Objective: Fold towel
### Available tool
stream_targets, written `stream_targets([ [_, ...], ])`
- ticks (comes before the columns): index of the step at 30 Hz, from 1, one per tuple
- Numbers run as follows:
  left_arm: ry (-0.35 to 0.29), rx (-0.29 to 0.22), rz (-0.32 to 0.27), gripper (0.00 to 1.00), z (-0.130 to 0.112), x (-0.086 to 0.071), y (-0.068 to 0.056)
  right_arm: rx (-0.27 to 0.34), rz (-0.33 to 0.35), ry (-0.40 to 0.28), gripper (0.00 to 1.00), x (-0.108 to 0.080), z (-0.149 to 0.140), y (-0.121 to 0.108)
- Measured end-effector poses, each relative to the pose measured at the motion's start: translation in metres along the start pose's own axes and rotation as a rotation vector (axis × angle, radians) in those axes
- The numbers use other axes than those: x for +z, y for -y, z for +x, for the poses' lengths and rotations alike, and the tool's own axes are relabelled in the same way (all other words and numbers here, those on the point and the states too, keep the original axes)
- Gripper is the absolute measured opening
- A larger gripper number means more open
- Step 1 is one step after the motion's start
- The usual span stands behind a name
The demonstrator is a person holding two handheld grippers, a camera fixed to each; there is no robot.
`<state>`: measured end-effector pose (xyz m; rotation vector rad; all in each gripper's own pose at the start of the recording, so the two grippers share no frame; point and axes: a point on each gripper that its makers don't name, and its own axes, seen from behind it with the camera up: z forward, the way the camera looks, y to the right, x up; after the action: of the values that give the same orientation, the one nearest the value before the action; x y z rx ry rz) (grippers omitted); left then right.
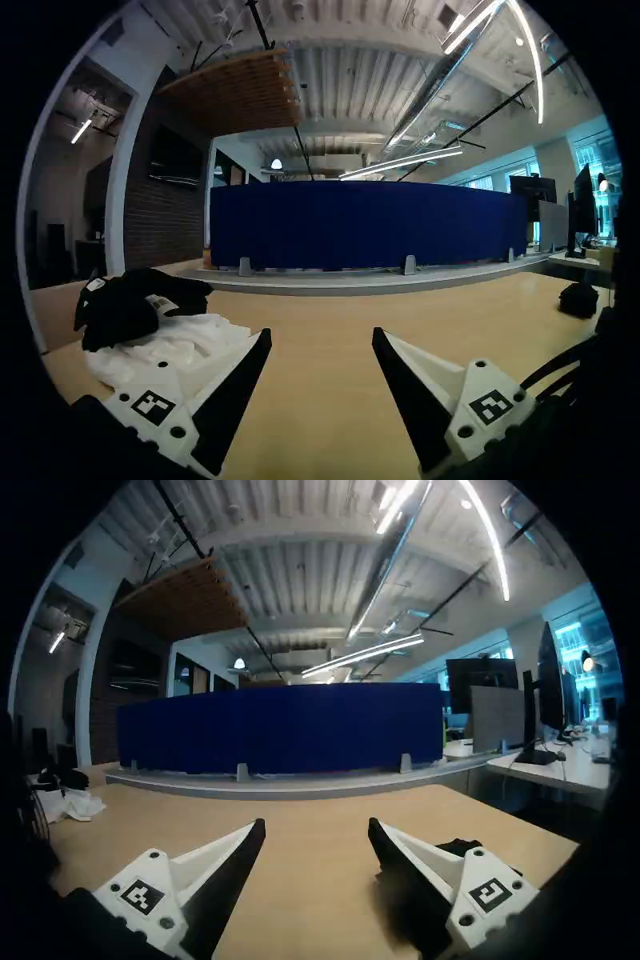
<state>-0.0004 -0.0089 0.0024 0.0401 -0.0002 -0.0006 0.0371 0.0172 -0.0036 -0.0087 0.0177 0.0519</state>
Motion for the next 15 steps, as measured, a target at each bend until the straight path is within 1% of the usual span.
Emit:
stream_targets([
  [6,0.000,0.000,0.000,0.93,0.000,0.000,0.000,0.016,-0.019,0.008,1.00,0.005,-0.012,-0.010],
  [12,0.000,0.000,0.000,0.93,0.000,-0.001,0.001,0.035,-0.008,0.012,1.00,0.005,-0.020,-0.003],
  [15,0.000,0.000,0.000,0.93,0.000,-0.001,0.001,0.033,0.003,0.012,1.00,0.005,-0.023,0.002],
])
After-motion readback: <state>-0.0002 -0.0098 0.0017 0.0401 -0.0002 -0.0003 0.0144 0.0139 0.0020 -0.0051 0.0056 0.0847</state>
